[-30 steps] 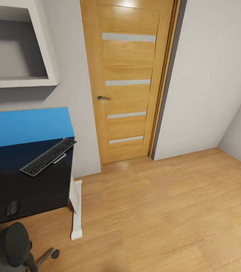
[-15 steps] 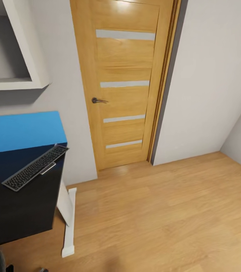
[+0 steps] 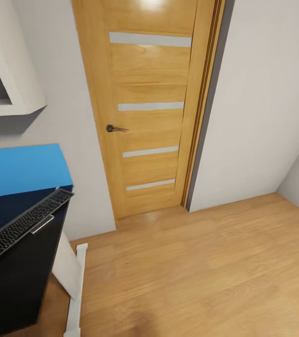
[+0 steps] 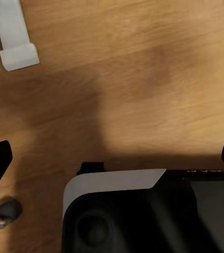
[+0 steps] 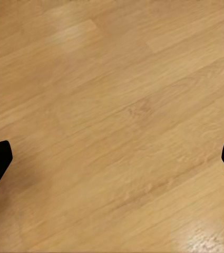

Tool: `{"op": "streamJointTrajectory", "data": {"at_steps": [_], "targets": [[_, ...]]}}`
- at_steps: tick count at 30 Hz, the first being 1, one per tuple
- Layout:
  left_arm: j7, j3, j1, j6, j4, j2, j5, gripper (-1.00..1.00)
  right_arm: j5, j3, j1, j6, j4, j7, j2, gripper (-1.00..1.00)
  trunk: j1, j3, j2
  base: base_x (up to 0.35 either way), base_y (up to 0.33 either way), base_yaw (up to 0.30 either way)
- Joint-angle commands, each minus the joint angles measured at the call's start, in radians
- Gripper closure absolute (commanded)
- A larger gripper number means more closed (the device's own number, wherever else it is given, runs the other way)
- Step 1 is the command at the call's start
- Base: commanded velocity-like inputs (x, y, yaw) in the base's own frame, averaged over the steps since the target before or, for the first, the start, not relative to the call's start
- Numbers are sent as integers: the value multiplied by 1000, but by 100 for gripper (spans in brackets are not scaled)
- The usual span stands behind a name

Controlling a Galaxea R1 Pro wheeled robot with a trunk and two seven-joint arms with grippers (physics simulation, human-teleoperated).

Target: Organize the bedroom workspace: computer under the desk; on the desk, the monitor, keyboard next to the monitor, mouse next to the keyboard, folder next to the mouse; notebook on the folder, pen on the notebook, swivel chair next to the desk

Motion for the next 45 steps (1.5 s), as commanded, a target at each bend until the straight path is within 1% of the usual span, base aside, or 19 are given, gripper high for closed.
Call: {"op": "streamJointTrajectory", "data": {"at_steps": [1,6,12,37,40,42,45], "targets": [[0,0,0,-2,0,0,0,-100,-6,-5,-1,-3,1,10,0,-100,1,-1,0,322,-107,32],[0,0,0,-2,0,0,0,-100,-6,-5,-1,-4,1,10,0,-100,1,-1,0,322,-107,100],[0,0,0,-3,0,0,0,-100,-6,-6,-1,-6,1,9,1,-100,1,1,0,315,-140,206],[0,0,0,-2,0,0,0,-100,-4,-3,-1,-42,1,9,16,-100,1,11,0,270,-223,270],[0,0,0,-2,0,0,0,-100,-3,-4,-1,-58,1,9,17,-100,1,12,0,252,-242,281],[0,0,0,-2,0,0,0,-100,-3,-4,-1,-85,5,9,18,-100,1,13,0,241,-245,281],[0,0,0,-2,-1,0,1,-100,-3,-1,-1,-157,49,9,18,-100,1,14,0,156,-209,281]]}}
